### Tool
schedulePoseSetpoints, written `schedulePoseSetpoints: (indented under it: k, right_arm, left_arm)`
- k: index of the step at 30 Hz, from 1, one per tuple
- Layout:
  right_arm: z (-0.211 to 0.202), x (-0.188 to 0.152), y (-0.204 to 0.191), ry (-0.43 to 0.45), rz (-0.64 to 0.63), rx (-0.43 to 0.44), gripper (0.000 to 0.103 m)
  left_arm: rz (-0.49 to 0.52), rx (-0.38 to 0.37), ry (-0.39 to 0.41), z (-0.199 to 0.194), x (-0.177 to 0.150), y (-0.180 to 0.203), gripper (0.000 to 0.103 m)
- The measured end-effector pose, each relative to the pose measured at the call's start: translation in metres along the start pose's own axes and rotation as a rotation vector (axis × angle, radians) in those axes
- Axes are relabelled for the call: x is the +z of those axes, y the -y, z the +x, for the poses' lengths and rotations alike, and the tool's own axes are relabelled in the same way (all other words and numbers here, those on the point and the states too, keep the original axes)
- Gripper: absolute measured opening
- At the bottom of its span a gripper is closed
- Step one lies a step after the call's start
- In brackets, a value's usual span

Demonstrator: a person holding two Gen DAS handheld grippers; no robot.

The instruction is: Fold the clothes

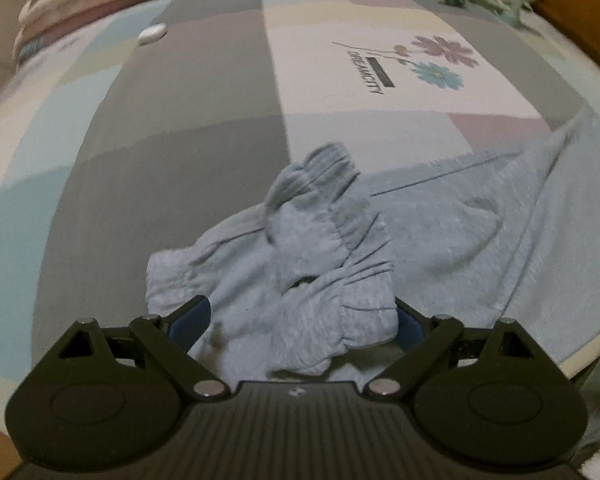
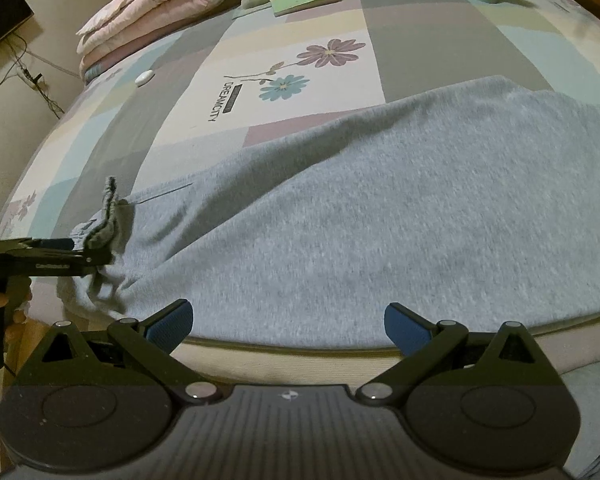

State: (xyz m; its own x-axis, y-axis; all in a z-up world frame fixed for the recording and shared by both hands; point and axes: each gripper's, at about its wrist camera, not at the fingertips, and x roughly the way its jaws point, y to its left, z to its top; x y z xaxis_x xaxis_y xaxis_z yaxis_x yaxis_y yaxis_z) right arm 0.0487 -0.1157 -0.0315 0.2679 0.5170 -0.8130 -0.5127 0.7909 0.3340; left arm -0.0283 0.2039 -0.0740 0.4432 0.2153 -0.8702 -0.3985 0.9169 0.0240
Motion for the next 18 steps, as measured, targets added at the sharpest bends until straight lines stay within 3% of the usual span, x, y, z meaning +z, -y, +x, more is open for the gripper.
schedulePoseSetpoints:
  k: [4, 10, 14, 18]
  right_arm:
    - [0.001, 0.0, -0.002, -0.003, -0.004, -0.001, 0.103]
    - [0.001, 0.0, -0.002, -0.002, -0.001, -0.003, 0.103]
    - [0.003, 0.0, -0.002, -0.007, 0.0, -0.001, 0.103]
    - [0.002, 0.0, -0.002, -0.007, -0.001, -0.001, 0.103]
  left_arm:
    - [-0.097, -0.103, 0.015, 0.0, -0.006, -0.023, 0.093]
    - [-0.161, -0.104, 0.032, -0.001, -0.011, -0.041, 0.093]
    - [-0.195, -0.167, 0.117, -0.01, -0.011, -0.049, 0.092]
    - [-0.199, -0.257, 0.183, -0.01, -0.005, -0.049, 0.084]
